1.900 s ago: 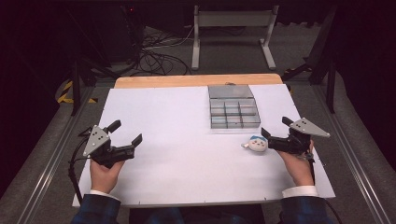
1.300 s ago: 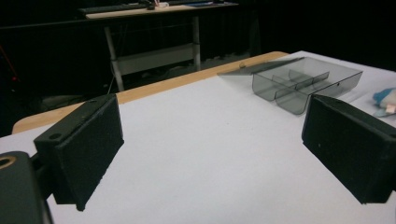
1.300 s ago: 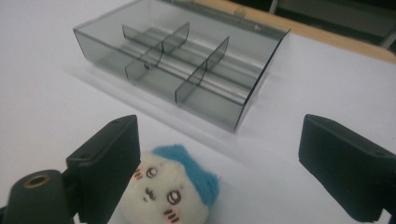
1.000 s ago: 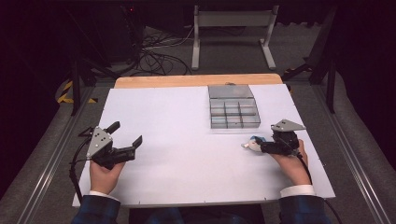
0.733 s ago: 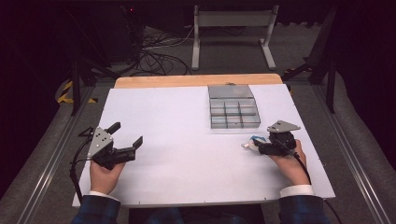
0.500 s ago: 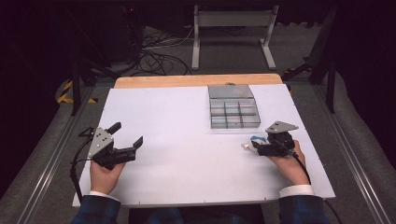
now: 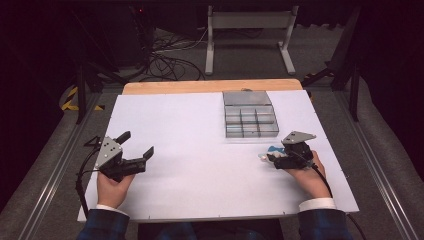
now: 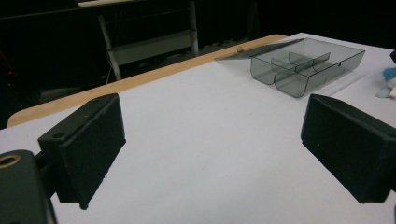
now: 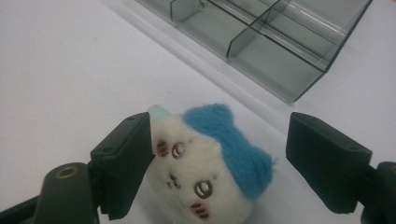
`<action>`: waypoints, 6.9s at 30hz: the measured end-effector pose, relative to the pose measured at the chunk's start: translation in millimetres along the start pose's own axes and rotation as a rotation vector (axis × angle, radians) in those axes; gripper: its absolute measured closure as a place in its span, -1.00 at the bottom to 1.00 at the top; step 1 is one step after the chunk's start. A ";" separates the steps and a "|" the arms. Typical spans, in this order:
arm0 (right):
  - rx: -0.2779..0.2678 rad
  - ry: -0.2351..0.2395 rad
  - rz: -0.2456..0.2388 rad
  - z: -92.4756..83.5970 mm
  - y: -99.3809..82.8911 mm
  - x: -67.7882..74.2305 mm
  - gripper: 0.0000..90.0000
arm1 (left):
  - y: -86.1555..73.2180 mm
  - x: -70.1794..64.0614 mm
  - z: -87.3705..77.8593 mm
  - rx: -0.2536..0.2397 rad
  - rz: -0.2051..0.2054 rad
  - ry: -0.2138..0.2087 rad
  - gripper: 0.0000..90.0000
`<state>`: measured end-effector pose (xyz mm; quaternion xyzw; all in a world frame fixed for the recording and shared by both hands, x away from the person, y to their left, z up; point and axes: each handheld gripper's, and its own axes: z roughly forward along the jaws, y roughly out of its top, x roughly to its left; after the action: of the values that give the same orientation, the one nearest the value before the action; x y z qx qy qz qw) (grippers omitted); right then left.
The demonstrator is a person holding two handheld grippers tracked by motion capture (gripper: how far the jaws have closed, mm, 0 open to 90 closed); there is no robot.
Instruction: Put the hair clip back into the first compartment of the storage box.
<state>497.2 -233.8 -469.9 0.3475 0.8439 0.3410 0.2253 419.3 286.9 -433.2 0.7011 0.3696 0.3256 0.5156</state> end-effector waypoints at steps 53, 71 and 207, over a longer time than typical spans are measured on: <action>-0.142 -0.070 -0.022 -7.4 28.8 19.4 0.07 | -1.2 -0.1 3.8 0.010 -0.005 -0.014 -0.84; -0.190 -0.079 -0.024 -1.1 62.4 28.3 0.06 | -2.3 -1.5 5.3 0.012 -0.013 -0.022 -0.84; -0.131 -0.170 0.145 131.5 144.7 18.9 -0.16 | -4.1 -0.3 5.1 0.008 -0.015 -0.055 -0.84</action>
<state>628.5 -88.6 -454.2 0.4199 0.7703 0.3800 0.2930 422.6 285.0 -438.5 0.7092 0.3618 0.3006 0.5251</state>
